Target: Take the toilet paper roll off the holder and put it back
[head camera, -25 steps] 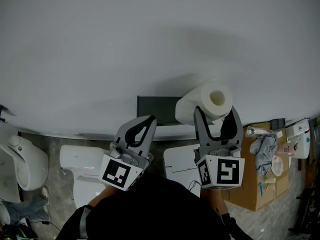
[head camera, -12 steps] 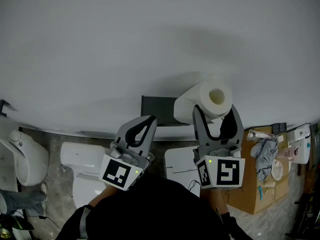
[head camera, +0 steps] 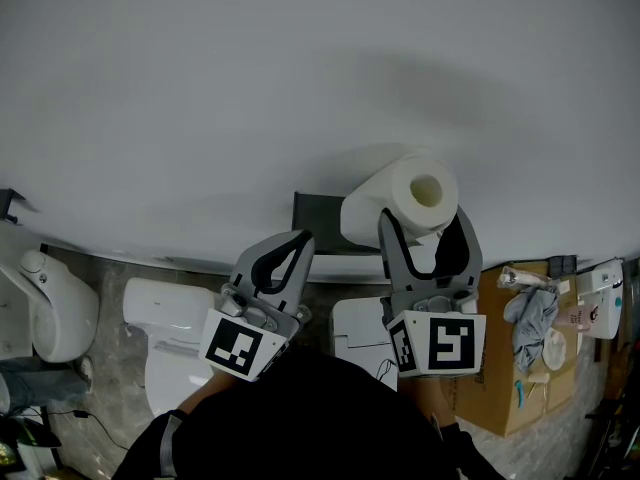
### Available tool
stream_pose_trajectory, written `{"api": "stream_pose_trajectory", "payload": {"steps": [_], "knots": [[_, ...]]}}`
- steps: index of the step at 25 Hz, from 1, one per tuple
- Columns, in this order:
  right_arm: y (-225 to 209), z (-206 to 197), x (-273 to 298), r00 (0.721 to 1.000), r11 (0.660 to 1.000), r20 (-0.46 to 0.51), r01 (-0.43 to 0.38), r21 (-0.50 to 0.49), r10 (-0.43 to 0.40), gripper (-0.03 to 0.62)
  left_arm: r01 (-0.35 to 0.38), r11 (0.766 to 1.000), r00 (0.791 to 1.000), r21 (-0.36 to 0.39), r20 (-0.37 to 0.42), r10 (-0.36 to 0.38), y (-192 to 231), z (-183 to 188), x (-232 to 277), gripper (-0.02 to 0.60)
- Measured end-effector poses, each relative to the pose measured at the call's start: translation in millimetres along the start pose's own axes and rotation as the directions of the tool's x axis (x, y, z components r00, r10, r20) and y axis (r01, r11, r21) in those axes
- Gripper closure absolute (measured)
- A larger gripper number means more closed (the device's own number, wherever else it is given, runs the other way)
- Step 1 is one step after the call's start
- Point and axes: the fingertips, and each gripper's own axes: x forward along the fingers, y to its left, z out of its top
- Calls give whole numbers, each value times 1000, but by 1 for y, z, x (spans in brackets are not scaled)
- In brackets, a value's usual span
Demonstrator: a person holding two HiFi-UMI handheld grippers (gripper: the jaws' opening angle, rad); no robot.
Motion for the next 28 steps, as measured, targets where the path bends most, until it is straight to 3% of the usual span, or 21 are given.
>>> {"api": "stream_pose_trajectory", "payload": {"steps": [28], "knots": [[47, -43, 30, 986, 989, -92, -139, 42, 142, 247, -67, 998, 997, -11, -25, 67, 23, -9, -7, 575]]}}
